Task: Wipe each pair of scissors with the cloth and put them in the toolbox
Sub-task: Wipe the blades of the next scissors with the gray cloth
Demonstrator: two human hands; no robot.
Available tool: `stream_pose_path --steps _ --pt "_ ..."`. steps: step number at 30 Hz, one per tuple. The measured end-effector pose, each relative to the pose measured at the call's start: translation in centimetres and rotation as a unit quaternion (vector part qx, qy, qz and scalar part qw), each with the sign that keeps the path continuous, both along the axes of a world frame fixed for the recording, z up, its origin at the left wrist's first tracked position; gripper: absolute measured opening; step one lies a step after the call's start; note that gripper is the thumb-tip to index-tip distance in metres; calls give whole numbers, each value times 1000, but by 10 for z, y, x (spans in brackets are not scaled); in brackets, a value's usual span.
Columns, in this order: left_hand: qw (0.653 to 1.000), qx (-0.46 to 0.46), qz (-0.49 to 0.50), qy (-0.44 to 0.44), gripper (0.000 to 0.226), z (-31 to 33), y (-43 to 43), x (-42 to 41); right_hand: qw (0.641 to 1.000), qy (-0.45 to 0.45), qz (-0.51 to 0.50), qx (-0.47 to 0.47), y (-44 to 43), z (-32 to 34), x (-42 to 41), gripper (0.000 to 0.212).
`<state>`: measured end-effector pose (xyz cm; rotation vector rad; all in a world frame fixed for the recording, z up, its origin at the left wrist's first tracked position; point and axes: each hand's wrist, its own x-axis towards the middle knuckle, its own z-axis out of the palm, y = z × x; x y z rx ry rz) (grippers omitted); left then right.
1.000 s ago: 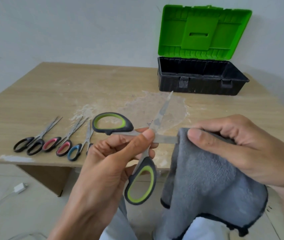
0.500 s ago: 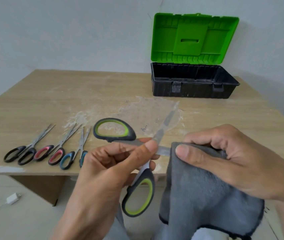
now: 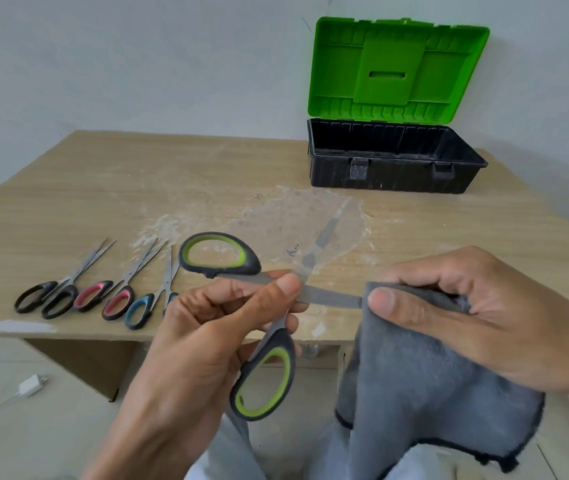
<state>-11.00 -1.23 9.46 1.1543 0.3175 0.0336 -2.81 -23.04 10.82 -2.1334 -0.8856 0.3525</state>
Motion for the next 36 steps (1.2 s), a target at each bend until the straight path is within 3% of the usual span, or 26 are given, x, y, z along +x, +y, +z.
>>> stream_pose_path --steps 7,12,15,19,22,28,33,36 --pt "1000 -16 -14 9 18 -2 1 0 1000 12 3 -8 -4 5 4 56" --pt "999 37 -12 -29 23 -5 -8 0 1000 -12 -8 8 5 5 -1 61" --pt "998 24 -11 -50 19 -3 -16 2 1000 -4 -3 15 19 -1 -7 57" --pt "999 13 23 -33 20 1 -5 2 999 12 -21 39 15 -5 -5 58" --pt "999 12 27 -29 22 -1 -2 1 998 16 -31 54 10 0 -4 41" --pt "1000 -16 -12 -25 30 -11 -12 2 998 20 -27 48 23 -6 -8 52" --pt "1000 -27 3 9 26 -8 -6 2 998 24 -24 51 12 -2 -4 40" --pt "1000 -10 13 3 23 -9 -9 3 998 21 -36 47 11 -4 -4 44"
